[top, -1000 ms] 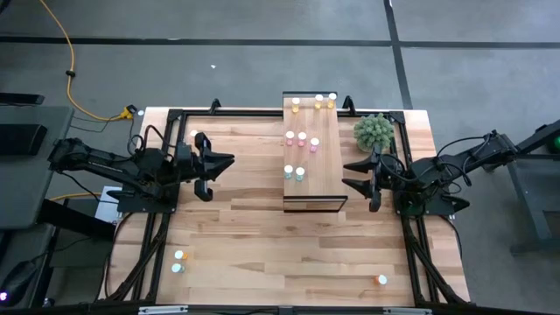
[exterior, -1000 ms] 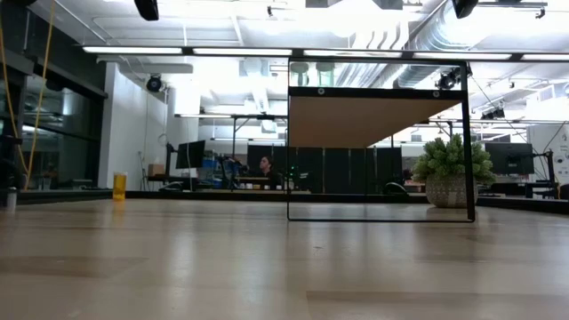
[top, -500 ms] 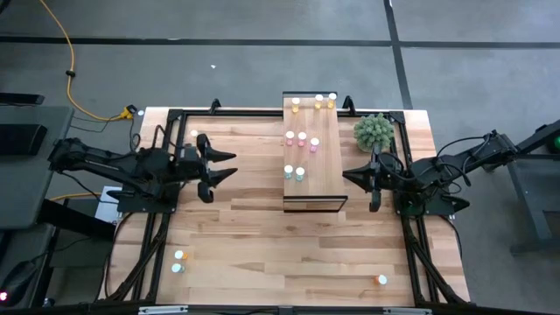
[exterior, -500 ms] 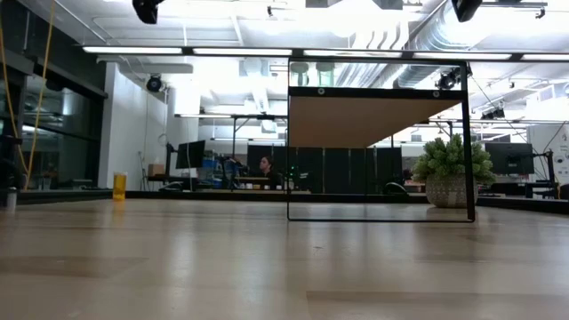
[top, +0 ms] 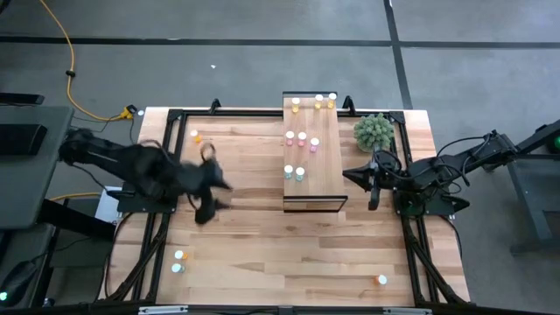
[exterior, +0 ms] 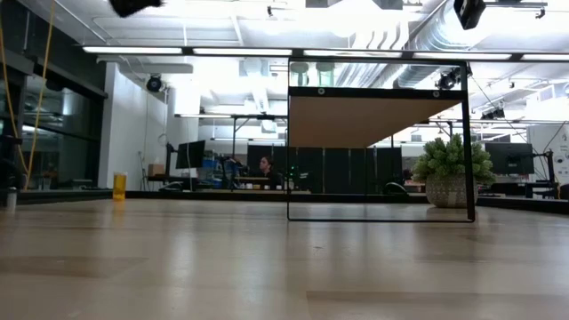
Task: Pick and place medicine bottles onto shelf by color
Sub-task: Put the blue pill bottle on the shelf aligned with the other blue pill bottles
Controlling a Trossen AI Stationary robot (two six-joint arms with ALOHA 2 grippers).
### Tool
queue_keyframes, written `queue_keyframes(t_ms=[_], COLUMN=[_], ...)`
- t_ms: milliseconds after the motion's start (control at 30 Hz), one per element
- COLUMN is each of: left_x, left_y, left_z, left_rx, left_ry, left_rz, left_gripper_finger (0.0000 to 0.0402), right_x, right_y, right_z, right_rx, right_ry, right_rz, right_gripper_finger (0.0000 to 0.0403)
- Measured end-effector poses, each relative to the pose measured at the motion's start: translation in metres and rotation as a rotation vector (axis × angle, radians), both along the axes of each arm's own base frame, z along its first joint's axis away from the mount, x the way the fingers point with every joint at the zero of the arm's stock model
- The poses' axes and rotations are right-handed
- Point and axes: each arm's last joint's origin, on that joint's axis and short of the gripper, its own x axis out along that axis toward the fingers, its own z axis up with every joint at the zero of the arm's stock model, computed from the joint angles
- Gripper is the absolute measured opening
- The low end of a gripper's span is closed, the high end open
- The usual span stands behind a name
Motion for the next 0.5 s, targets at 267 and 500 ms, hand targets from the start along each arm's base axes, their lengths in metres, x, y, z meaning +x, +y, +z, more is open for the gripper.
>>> queue_keyframes(t_ms=[267,500], left_x=[-0.004,-0.032], left_y=[-0.088,-0.151], left_z=[-0.044,-0.077], left_rx=[-0.297,-0.416], left_ry=[0.504,0.828], left_rz=[0.208,0.486], left_gripper_finger=[0.0273,0.0269], right_x=[0.000,-0.002], right_y=[0.002,0.002], right_z=[-0.005,-0.011], right_rx=[-0.009,-0.038], right_ry=[0.050,0.117], right_rz=[0.070,0.083], right_gripper_finger=[0.0000,0.0000])
